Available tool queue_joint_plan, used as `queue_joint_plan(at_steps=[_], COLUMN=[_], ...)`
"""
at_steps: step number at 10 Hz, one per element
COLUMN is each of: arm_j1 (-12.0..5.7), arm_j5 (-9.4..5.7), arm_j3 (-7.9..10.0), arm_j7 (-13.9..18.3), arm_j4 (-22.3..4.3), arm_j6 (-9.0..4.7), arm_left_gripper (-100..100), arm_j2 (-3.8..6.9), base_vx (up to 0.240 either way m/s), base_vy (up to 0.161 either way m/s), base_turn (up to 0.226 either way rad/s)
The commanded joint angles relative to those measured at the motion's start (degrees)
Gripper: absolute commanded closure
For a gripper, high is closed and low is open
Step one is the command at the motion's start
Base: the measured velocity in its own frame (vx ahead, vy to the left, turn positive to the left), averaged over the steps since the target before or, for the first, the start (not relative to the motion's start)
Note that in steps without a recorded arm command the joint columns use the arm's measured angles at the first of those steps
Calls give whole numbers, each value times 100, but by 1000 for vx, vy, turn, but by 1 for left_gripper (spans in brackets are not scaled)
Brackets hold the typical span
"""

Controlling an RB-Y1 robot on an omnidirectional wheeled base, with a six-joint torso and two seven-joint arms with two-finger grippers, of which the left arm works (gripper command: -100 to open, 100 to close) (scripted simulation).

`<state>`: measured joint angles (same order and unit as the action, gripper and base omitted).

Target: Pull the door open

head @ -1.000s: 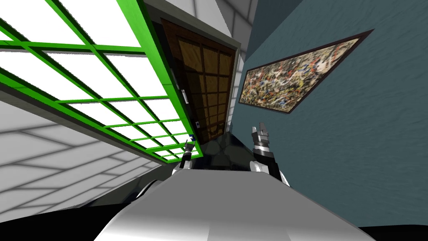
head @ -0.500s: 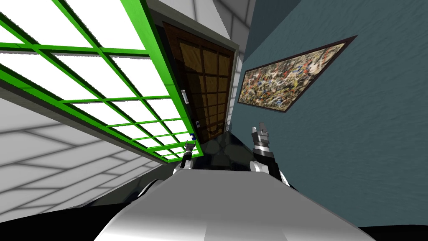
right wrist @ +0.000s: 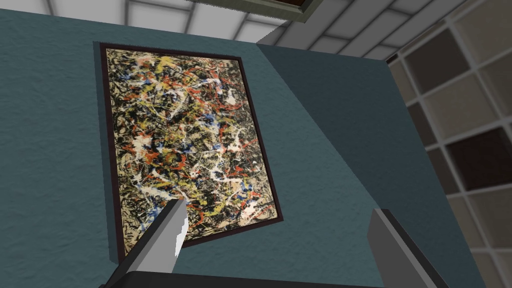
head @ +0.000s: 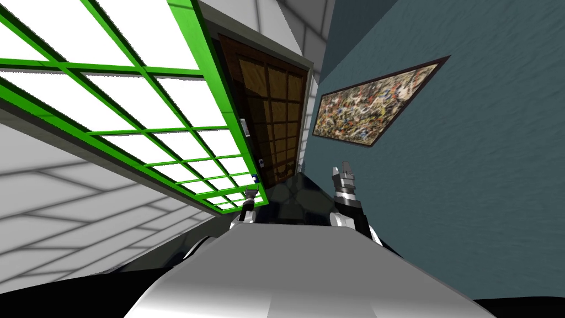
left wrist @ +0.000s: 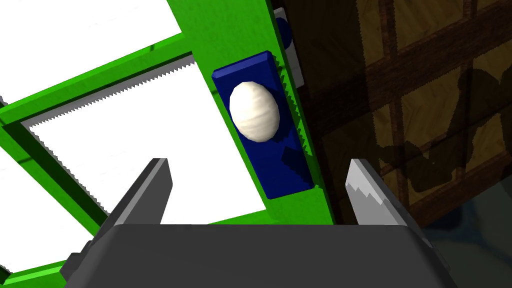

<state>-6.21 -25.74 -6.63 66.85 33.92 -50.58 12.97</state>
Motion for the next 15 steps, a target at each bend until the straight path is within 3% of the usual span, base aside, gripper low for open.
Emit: queue_joint_plan(at_steps=[1, 8, 11, 12, 13, 15], arm_j1=[0, -22, -28, -28, 31, 80], arm_j5=[-39, -400, -504, -480, -517, -544], arm_j3=[-16, -163, -206, -197, -166, -140], arm_j7=[163, 1290, 1586, 1516, 1663, 1764], arm_j4=[11, 93, 116, 104, 61, 27], arm_j6=[9, 93, 117, 108, 55, 13], arm_left_gripper=[-100, -100, -100, -100, -100, -100], arm_j2=[-7, -76, -96, -91, 30, 130], base_vx=[-42, -58, -55, -21, 134, 190], base_vy=[12, 18, 12, 4, -22, 8], base_turn=[-16, -29, -19, -5, -127, -97])
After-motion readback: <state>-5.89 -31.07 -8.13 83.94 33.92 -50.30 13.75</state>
